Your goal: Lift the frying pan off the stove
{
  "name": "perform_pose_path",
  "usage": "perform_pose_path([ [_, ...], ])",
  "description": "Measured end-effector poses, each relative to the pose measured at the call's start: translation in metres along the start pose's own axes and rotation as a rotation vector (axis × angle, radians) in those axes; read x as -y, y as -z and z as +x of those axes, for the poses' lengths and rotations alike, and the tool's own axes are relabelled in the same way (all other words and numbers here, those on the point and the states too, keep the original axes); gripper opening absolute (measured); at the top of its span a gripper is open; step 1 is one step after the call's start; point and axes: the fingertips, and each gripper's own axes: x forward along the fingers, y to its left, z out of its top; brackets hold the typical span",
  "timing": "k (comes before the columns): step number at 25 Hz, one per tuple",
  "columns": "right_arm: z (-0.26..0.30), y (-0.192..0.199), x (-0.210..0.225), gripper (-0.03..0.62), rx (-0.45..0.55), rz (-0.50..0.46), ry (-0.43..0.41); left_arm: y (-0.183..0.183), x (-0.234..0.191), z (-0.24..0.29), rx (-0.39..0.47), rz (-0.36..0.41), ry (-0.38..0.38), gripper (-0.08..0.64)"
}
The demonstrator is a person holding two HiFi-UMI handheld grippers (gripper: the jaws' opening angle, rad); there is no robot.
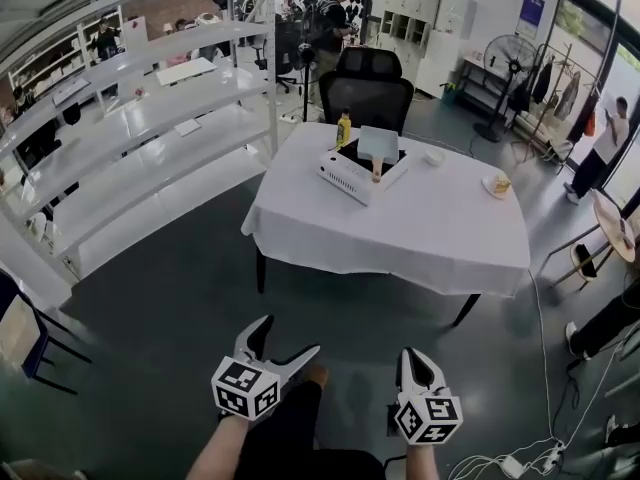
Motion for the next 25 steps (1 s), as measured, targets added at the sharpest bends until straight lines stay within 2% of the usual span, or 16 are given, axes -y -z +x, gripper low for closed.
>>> perform_pose_path([
  [16, 0.11, -0.069, 0.053, 0.005, 0.031, 0.009, 0.056, -0.077, -0.051, 0.122, 0.027, 0.015, 0.039, 0.499],
  [25, 0.147, -0.084, 0.067, 0.005, 0.035, 0.01, 0.089, -0.095, -0.069, 0.166, 0.023, 0.027, 0.077, 0.499],
])
